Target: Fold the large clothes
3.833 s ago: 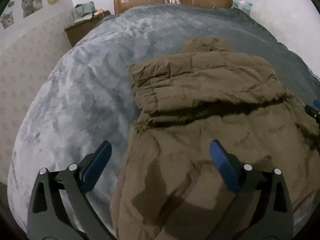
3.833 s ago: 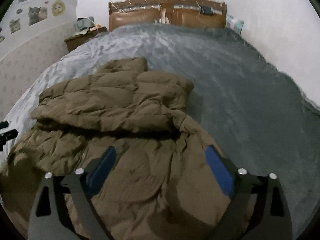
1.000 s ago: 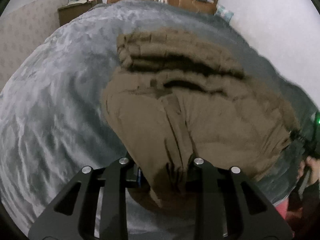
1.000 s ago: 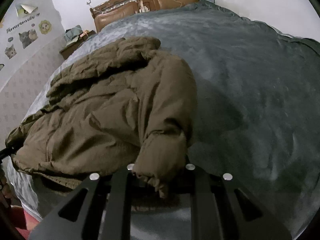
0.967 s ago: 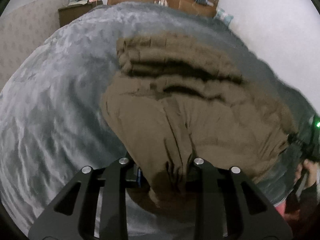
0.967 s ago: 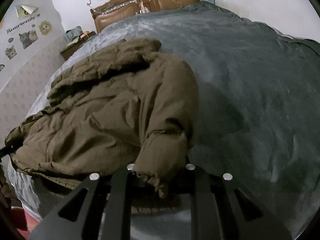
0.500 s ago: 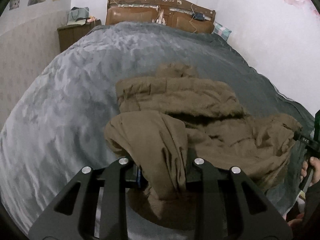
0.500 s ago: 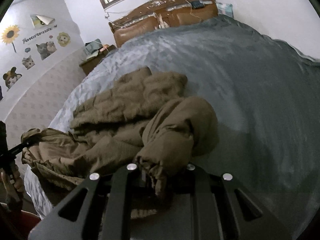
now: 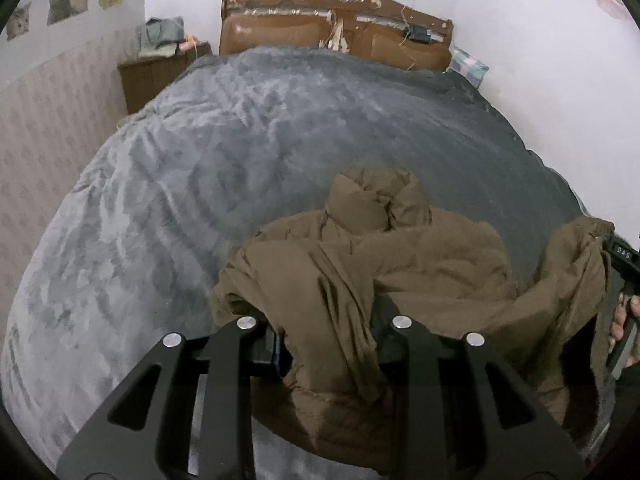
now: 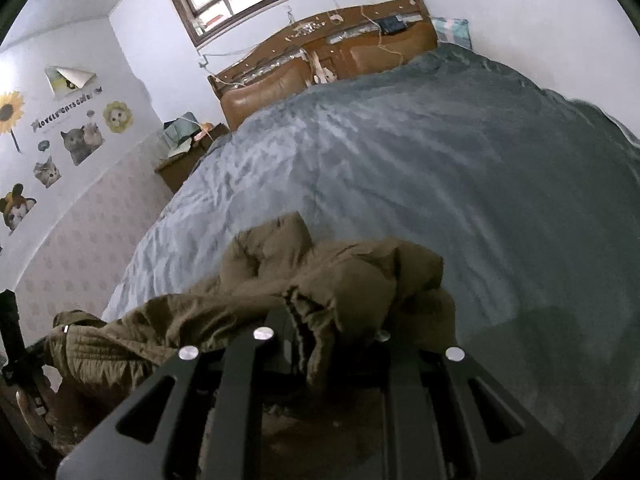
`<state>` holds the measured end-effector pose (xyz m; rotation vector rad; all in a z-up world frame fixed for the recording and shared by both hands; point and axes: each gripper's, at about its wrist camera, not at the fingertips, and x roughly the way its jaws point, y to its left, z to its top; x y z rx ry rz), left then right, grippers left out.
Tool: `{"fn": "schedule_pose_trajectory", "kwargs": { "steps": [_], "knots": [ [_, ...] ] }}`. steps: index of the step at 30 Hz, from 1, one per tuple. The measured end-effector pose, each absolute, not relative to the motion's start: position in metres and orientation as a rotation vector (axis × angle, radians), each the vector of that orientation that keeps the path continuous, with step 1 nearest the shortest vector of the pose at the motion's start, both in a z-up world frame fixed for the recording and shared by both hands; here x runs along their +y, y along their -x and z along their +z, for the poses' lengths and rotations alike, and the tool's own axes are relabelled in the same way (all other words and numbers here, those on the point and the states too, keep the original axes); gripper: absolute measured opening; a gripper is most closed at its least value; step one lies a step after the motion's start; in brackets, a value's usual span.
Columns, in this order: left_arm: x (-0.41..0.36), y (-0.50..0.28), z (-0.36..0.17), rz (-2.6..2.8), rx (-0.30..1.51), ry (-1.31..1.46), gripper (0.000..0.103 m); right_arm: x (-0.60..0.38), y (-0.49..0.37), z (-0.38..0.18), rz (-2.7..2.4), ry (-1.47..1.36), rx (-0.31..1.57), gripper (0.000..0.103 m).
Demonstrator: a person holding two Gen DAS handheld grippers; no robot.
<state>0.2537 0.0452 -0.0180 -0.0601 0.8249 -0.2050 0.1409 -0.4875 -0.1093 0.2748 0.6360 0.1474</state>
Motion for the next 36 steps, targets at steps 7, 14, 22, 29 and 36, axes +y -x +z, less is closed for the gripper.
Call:
{"fn": "schedule_pose_trajectory", "kwargs": {
  "steps": [7,14,22,29,36],
  "knots": [
    [0.048,-0.321,-0.019,-0.181,0.829,0.077,0.031,-0.475,-0.227,-0.099,0.149,-0.270,0.628,0.015],
    [0.042,-0.373,-0.101,-0.141,0.958,0.051,0.031,-0.466,-0.291,-0.181,0.085,-0.158,0.781,0.015],
    [0.049,-0.379,-0.098,-0.166,0.991,0.143,0.052,-0.481,-0.282,-0.179,0.132,-0.213,0.801,0.026],
    [0.064,-0.371,-0.059,-0.197,0.964,0.317,0.086,-0.491,-0.260,-0.139,0.197,-0.269,0.753,0.081],
    [0.077,-0.362,-0.009,-0.194,0.845,0.360,0.100,-0.499,-0.241,-0.105,0.178,-0.267,0.652,0.095]
  ]
}}
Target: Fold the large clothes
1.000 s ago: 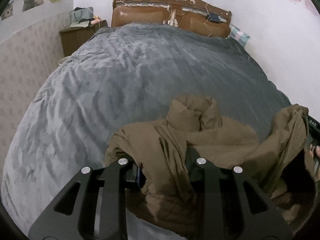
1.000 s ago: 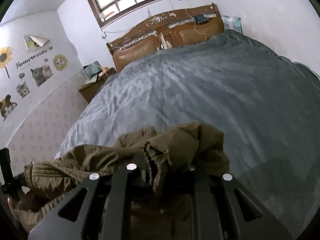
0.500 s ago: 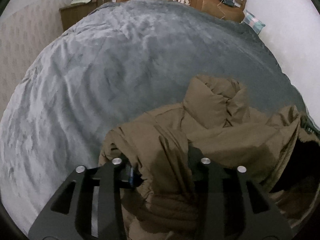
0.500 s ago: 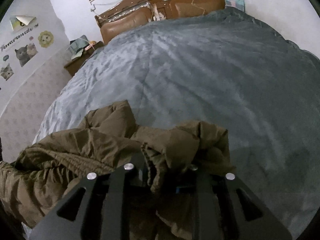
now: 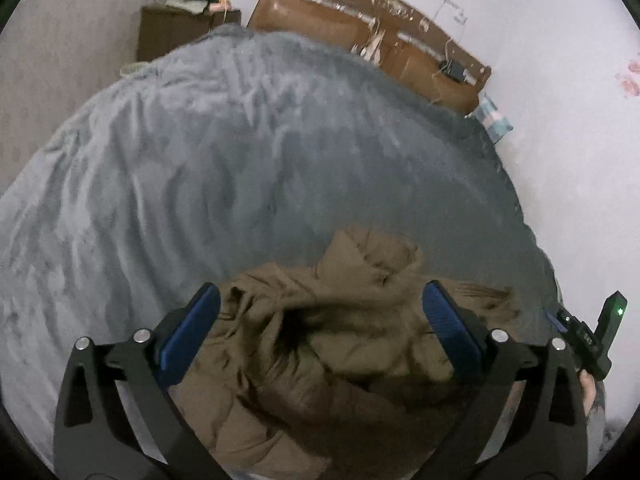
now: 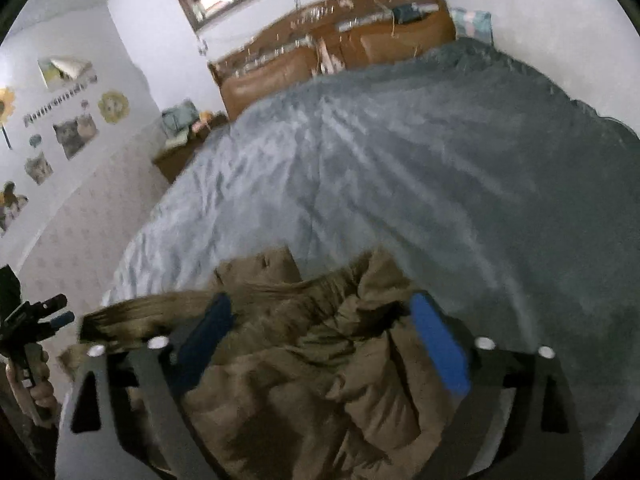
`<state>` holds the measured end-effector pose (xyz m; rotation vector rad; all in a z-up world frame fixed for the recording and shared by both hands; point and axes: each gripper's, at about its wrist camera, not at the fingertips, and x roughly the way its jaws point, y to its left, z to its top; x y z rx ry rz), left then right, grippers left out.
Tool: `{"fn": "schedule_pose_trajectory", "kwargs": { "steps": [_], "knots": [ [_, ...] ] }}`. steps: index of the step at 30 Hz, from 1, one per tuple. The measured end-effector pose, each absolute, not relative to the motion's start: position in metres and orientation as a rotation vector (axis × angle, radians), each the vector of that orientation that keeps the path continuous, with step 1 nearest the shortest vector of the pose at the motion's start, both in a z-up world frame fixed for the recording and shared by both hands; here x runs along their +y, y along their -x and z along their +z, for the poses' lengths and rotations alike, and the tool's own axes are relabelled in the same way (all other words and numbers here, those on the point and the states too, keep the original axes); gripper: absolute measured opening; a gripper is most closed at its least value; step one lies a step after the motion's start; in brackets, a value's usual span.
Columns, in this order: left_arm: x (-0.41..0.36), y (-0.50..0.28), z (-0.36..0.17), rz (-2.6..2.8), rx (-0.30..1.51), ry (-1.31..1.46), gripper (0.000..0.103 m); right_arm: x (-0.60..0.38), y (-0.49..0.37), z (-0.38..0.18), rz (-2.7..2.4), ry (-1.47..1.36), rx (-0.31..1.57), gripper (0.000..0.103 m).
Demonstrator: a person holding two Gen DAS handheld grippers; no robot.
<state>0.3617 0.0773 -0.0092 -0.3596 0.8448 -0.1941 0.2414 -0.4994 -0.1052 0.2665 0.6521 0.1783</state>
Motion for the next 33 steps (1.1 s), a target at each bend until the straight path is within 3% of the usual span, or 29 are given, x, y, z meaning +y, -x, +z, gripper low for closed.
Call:
{"fn": "schedule_pose_trajectory", "kwargs": {
  "steps": [5,13,25,27,29,30,31,33],
  "knots": [
    [0.096,-0.333,-0.009,-0.115,0.829,0.214,0.100,-0.500,-0.224,-0.100,0.127,-0.147,0.641,0.095],
    [0.117,-0.286,-0.081,-0.145,0.938,0.133,0.100,-0.514,-0.205,-0.151,0.062,0.007,0.761,0.096],
    [0.064,-0.335,-0.127,-0.124,1.006,0.079,0.100,-0.523,-0.246,-0.207,0.077,-0.013,0.850,0.096],
    [0.063,-0.344,-0.130,-0.121,1.011,0.093,0.096,-0.527,-0.251,-0.220,0.111,-0.068,0.863,0.096],
    [0.061,-0.354,-0.137,-0.104,1.034,0.088,0.080,-0.525,-0.252,-0.224,0.128,-0.069,0.843,0.095],
    [0.060,-0.358,-0.140,-0.092,1.044,0.090,0.073,-0.522,-0.252,-0.224,0.132,-0.059,0.827,0.087],
    [0.059,-0.360,-0.142,-0.088,1.049,0.096,0.060,-0.518,-0.253,-0.224,0.142,-0.053,0.820,0.079],
    [0.063,-0.365,-0.144,-0.072,1.049,0.127,0.048,-0.509,-0.259,-0.224,0.161,-0.050,0.832,0.045]
  ]
}}
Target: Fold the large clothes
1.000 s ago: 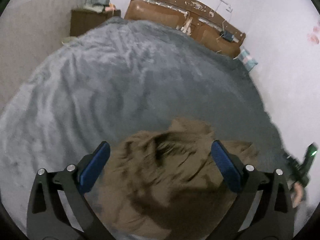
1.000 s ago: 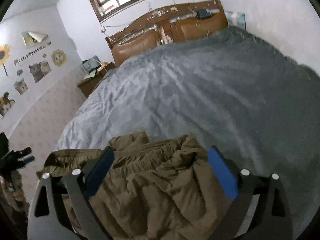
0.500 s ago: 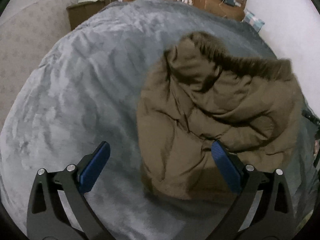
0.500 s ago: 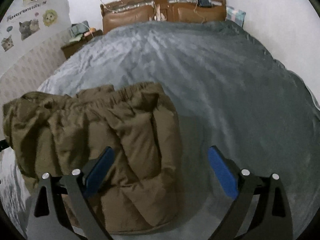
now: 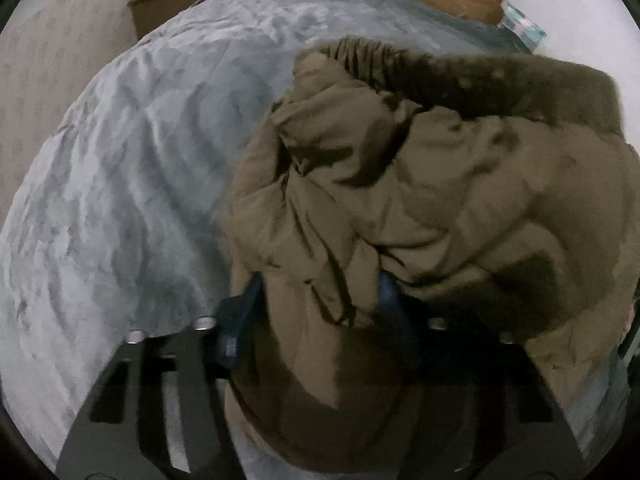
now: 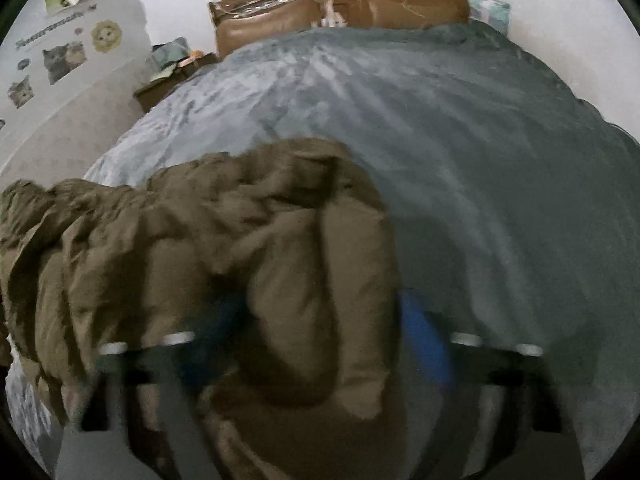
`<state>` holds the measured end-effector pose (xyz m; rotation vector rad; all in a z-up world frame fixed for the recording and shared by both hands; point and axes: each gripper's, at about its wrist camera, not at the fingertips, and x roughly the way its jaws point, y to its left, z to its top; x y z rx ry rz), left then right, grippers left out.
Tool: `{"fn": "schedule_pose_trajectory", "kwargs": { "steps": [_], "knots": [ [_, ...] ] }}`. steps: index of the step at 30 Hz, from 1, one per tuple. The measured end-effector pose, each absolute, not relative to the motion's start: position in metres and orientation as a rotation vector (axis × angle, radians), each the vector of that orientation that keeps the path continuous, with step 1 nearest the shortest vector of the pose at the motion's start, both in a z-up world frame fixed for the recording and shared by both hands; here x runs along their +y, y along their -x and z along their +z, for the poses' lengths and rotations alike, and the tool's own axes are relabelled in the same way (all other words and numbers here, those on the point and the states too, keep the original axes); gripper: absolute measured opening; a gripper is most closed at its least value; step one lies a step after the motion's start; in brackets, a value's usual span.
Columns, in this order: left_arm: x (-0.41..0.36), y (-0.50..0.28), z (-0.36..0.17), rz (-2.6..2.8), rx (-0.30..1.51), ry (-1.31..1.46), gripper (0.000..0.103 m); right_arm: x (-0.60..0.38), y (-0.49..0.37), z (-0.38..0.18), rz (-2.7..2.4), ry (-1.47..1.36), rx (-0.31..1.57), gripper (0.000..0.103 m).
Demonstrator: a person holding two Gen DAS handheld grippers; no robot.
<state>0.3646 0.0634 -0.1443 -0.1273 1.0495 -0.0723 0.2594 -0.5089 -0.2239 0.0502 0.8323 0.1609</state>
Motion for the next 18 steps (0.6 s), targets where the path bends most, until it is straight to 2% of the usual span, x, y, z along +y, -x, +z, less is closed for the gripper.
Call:
{"fn": "schedule_pose_trajectory", "kwargs": {
  "steps": [1,2,3,5,9,11,13,16,18],
  "knots": [
    [0.065,-0.366,-0.144,-0.064,1.046,0.135,0.039,-0.504,-0.261,-0.223,0.160,-0.037,0.828,0.039],
    [0.068,-0.368,-0.143,-0.051,1.041,0.143,0.032,-0.496,-0.261,-0.220,0.149,0.000,0.810,0.028],
    [0.072,-0.368,-0.143,-0.044,1.037,0.148,0.029,-0.487,-0.260,-0.214,0.140,0.038,0.784,0.021],
    [0.082,-0.368,-0.142,-0.030,1.029,0.146,0.023,-0.476,-0.252,-0.196,0.144,0.057,0.713,0.016],
    [0.102,-0.370,-0.147,0.000,1.044,0.147,0.021,-0.460,-0.237,-0.151,0.104,0.098,0.534,0.015],
    [0.112,-0.372,-0.149,0.008,1.044,0.177,0.021,-0.463,-0.239,-0.146,0.051,0.095,0.500,0.015],
    [0.113,-0.368,-0.151,-0.002,1.048,0.194,0.022,-0.474,-0.253,-0.162,0.013,0.072,0.571,0.015],
    [0.105,-0.372,-0.157,-0.009,1.062,0.170,0.023,-0.493,-0.279,-0.221,-0.016,-0.003,0.788,0.015],
    [0.097,-0.376,-0.155,0.001,1.068,0.130,0.023,-0.495,-0.279,-0.236,-0.020,-0.029,0.833,0.020]
  ]
}}
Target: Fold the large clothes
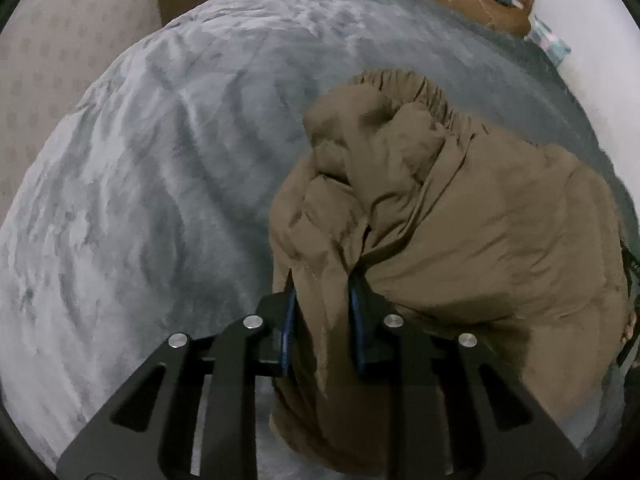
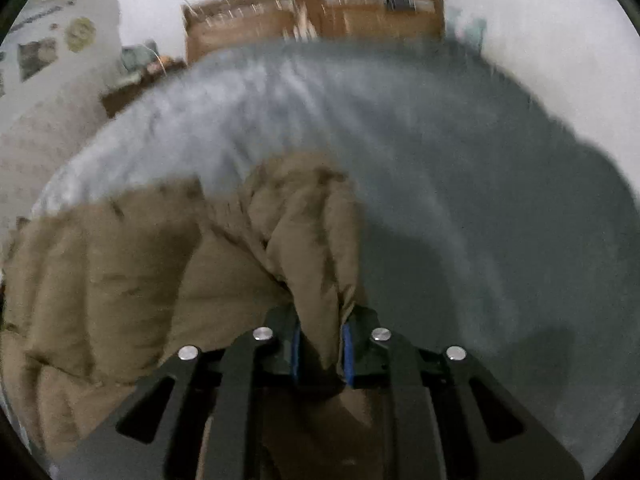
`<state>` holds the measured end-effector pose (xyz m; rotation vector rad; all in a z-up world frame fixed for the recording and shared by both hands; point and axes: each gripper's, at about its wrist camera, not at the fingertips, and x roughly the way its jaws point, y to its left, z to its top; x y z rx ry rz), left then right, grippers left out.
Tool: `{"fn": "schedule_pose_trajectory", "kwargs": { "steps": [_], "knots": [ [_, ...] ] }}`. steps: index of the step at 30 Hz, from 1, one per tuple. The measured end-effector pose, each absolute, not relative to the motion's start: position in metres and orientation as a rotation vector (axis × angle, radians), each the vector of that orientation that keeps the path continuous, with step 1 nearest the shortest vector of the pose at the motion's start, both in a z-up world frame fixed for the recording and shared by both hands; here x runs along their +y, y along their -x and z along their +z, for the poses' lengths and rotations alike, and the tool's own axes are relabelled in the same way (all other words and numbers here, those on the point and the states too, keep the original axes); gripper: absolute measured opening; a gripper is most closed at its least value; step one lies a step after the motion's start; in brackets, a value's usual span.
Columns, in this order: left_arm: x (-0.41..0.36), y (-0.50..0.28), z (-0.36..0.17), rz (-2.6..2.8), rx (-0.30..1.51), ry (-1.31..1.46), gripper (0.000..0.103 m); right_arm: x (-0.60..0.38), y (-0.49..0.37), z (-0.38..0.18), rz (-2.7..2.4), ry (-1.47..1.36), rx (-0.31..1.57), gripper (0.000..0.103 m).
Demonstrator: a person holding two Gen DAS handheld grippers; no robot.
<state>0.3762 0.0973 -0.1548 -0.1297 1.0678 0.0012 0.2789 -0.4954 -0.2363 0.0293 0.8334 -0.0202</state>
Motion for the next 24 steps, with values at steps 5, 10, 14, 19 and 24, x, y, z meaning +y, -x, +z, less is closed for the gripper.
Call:
{"fn": "schedule_pose_trajectory", "kwargs": {
  "steps": [5,10,14,19,24],
  "knots": [
    [0.074,-0.385,-0.143,0.077,1.049,0.063,0.065,-0.505,-0.273,-0.217,-0.006,-0.091,0.836,0.039],
    [0.075,-0.358,-0.122,0.103,0.973,0.062,0.090,-0.509,-0.249,-0.182,-0.011,-0.104,0.775,0.073],
    [0.066,-0.344,-0.101,0.111,0.939,0.037,0.096,-0.506,-0.232,-0.167,-0.026,-0.113,0.761,0.073],
    [0.031,-0.335,-0.087,0.090,0.935,-0.007,0.100,-0.469,-0.214,-0.171,0.014,-0.074,0.745,0.073],
    [-0.004,-0.328,-0.097,0.049,0.930,-0.058,0.077,-0.426,-0.207,-0.188,0.066,-0.015,0.737,0.071]
  ]
}}
